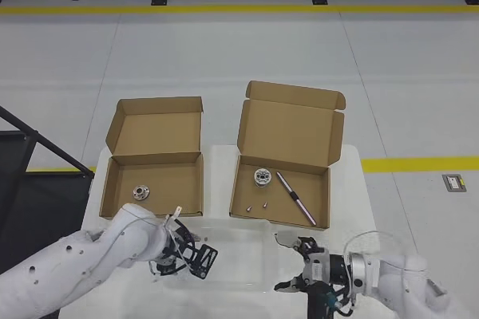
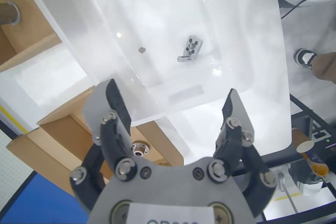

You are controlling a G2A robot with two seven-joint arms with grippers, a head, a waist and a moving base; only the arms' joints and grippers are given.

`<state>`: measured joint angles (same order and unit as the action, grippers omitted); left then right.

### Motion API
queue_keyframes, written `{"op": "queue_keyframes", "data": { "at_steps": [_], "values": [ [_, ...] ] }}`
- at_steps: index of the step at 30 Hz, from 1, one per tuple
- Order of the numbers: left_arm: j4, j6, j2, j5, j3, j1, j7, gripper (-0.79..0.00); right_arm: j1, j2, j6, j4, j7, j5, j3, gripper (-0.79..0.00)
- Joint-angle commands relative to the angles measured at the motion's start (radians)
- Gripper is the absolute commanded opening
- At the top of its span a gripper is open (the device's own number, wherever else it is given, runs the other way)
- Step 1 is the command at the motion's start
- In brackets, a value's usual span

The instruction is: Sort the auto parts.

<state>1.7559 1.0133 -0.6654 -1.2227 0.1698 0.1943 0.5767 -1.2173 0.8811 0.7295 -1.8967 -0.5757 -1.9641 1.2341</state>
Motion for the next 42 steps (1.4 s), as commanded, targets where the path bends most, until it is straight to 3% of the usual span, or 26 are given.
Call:
{"op": "queue_keyframes", "data": {
  "at_steps": [1,9,20,28,34,40,42],
  "values": [
    [-0.021,-0.001,-0.030,-0.013,0.000,0.007,0.011,-0.123,-0.053,-0.007,-0.015,-0.010,0.007,0.024,0.055,0.000],
    [-0.103,-0.001,-0.131,-0.029,0.000,0.051,0.058,-0.120,-0.053,-0.007,-0.015,-0.010,0.007,0.024,0.055,0.000],
    [-0.164,-0.001,-0.226,-0.063,0.000,0.150,0.231,-0.175,-0.053,-0.007,-0.015,-0.010,0.007,0.024,0.055,0.000],
    [-0.234,-0.001,-0.262,-0.108,0.000,0.174,0.231,-0.197,-0.053,-0.007,-0.015,-0.010,0.007,0.024,0.055,0.000],
    [-0.263,-0.001,-0.271,-0.105,0.000,0.181,0.231,-0.219,-0.053,-0.007,-0.015,-0.010,0.007,0.024,0.055,0.000],
    [-0.278,-0.001,-0.269,-0.107,0.000,0.186,0.231,-0.302,-0.053,-0.007,-0.015,-0.010,0.007,0.024,0.055,0.000],
    [-0.284,-0.001,-0.268,-0.109,0.000,0.187,0.231,-0.397,-0.053,-0.007,-0.015,-0.010,0.007,0.024,0.055,0.000]
  ]
}}
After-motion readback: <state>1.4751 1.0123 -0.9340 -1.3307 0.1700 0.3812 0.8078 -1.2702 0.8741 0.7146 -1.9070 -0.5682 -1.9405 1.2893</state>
